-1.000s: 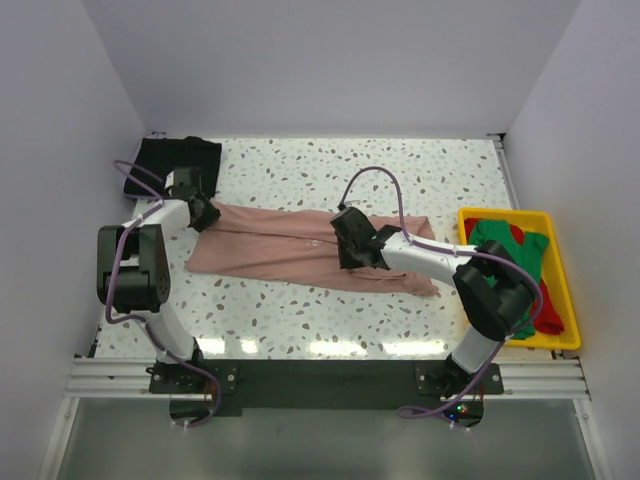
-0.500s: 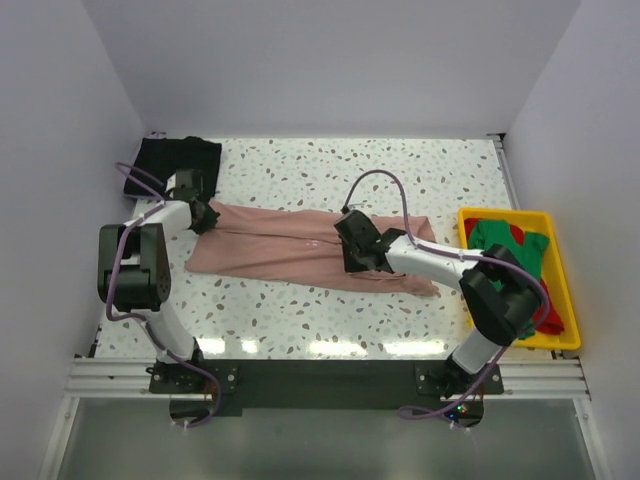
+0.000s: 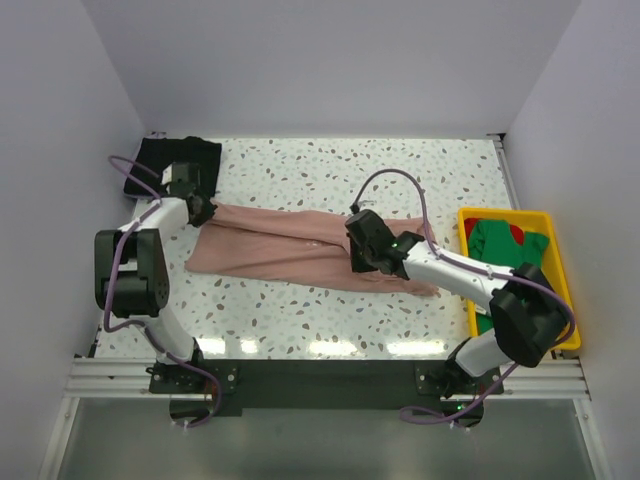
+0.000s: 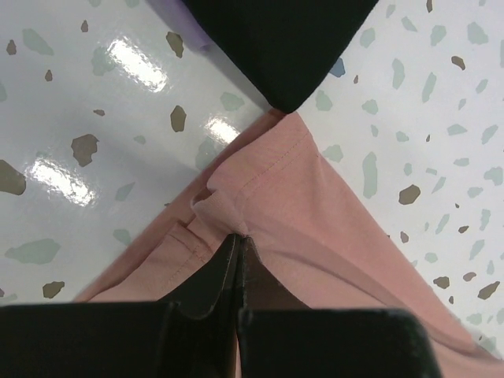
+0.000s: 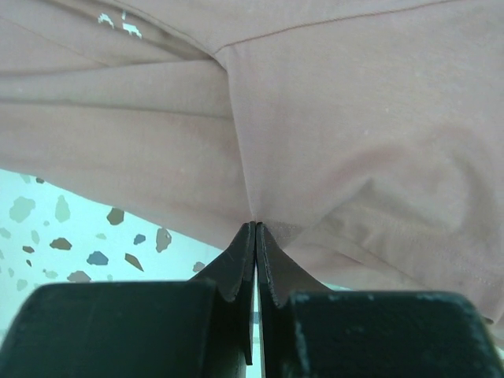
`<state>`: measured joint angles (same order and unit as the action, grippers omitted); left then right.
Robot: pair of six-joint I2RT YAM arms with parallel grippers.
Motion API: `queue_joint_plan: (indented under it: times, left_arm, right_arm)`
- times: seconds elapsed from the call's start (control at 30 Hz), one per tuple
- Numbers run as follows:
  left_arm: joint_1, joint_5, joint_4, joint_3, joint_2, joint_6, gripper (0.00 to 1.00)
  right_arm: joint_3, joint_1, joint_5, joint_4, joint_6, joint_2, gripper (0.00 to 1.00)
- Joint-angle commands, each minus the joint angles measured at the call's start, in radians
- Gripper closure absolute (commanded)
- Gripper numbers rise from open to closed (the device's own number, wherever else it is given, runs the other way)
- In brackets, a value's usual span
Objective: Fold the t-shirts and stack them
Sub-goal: Fold the tshirt
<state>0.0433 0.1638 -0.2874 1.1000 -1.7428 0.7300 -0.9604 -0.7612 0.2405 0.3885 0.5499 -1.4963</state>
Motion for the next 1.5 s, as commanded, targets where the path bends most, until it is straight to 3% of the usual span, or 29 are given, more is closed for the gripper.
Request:
queue_joint_plan:
  times: [0.0,0.3,0.37,0.47,0.53,0.6,0.63,0.77,0.9,0.97,1.2,1.47]
  left_arm:
    - [-0.002,0.029,-0.015,0.032,0.046,-0.011,1.0]
    - [0.0,0.008,0.014,-0.045,0.043,-0.001,1.0]
    - [0.0,-0.01,0.027,-0.058,0.039,-0.004,0.94]
    - [0.001,-0.033,0.037,-0.052,0.055,-0.027,0.76]
    - [0.001,-0.037,0.019,-0.02,0.074,-0.046,0.64]
    - [0.001,-0.037,0.008,0.003,0.089,-0.056,0.6]
    - [0.0,-0.037,0.002,0.021,0.106,-0.061,0.58]
    - [-0.017,-0.076,0.019,0.055,0.123,-0.098,0.59]
    - [-0.091,-0.035,-0.015,0.087,0.083,-0.118,0.66]
    - [-0.135,-0.017,-0.015,0.074,0.065,-0.115,0.73]
    - [-0.215,-0.01,0.034,-0.058,0.101,-0.078,0.81]
    - [-0.221,-0.013,0.025,-0.052,0.1,-0.083,0.83]
  right_arm:
    - [0.028,-0.004,-0.013,0.015,0.013,0.053,0.99]
    - [0.103,-0.004,-0.099,-0.08,0.031,0.018,0.99]
    - [0.104,-0.004,-0.13,-0.089,0.03,0.004,0.96]
    - [0.097,-0.004,-0.127,-0.083,0.025,0.011,0.82]
    - [0.086,0.0,-0.121,-0.079,0.024,0.027,0.68]
    - [0.075,0.008,-0.118,-0.06,0.024,0.042,0.56]
    - [0.069,0.014,-0.118,-0.053,0.022,0.05,0.54]
    - [0.031,0.088,-0.095,0.002,0.027,0.08,0.54]
    - [0.011,0.242,-0.089,0.03,0.031,0.076,0.54]
    - [0.003,0.276,-0.064,0.033,0.031,0.056,0.54]
    - [-0.018,0.44,-0.07,-0.023,0.047,-0.065,0.61]
    - [-0.08,0.468,-0.112,-0.049,0.053,-0.048,0.63]
